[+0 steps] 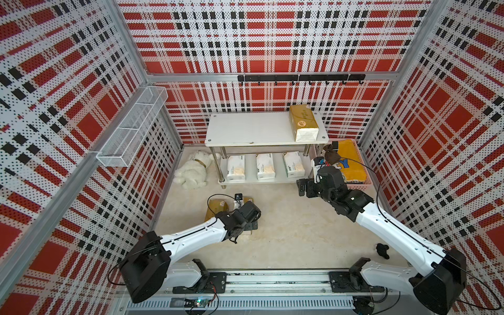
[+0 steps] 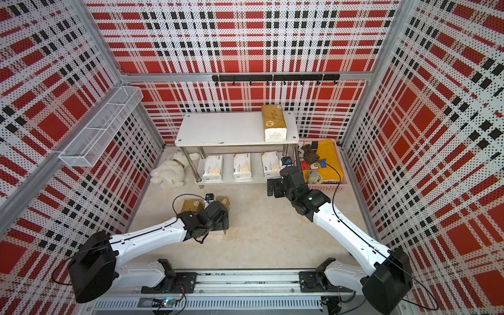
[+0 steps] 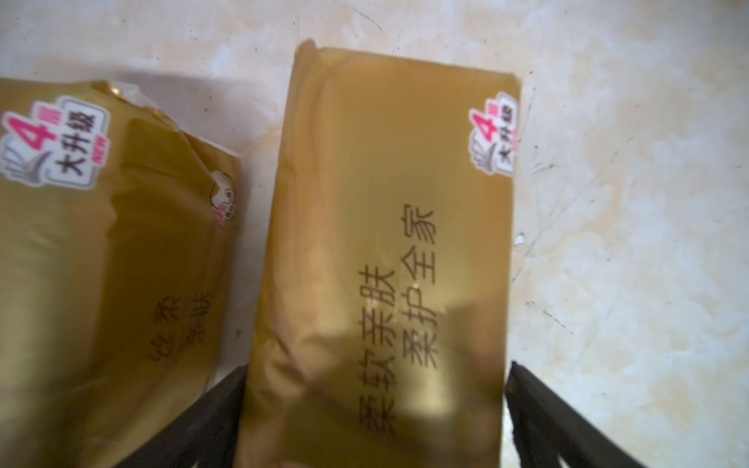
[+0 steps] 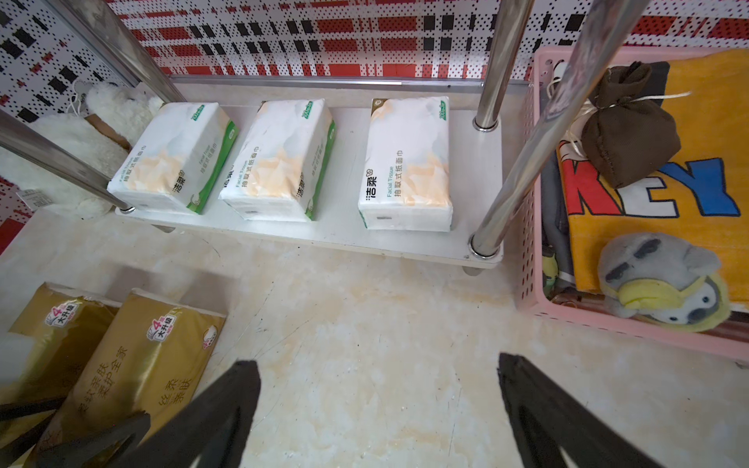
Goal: Place the tissue boxes on the shelf by color
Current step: Pick up the box of tissues from the center of the board.
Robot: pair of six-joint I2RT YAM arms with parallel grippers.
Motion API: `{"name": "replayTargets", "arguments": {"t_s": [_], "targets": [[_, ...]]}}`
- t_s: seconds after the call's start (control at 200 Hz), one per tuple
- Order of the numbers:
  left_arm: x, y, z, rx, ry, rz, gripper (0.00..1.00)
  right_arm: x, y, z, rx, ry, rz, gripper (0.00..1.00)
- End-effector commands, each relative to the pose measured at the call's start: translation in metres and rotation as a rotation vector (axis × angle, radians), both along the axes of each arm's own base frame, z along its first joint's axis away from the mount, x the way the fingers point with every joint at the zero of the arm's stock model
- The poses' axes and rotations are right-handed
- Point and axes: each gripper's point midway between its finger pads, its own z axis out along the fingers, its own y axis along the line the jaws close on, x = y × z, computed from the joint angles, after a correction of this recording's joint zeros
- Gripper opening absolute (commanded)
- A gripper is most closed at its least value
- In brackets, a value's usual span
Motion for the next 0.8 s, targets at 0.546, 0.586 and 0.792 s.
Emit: {"name": "replayTargets", "arguments": {"t_s": [0.546,0.586,0.792], "targets": [[-0.03,-0.01,-0.014,-0.024,-0.037,0.139,0.99,0.006,0.017,0.0,0.003,-0.005,0.039,1.0],[-0.033,-0.011,-0.016,-0.023,-0.04,0.142,0.99,0.007,0.018,0.0,0.001,-0.004,0.041,1.0],[-0.041,-0.01,-0.026,-0.011,-0.034,0.16,0.99,0.008,0.02,-0.001,-0.002,-0.006,0.046,1.0]]}}
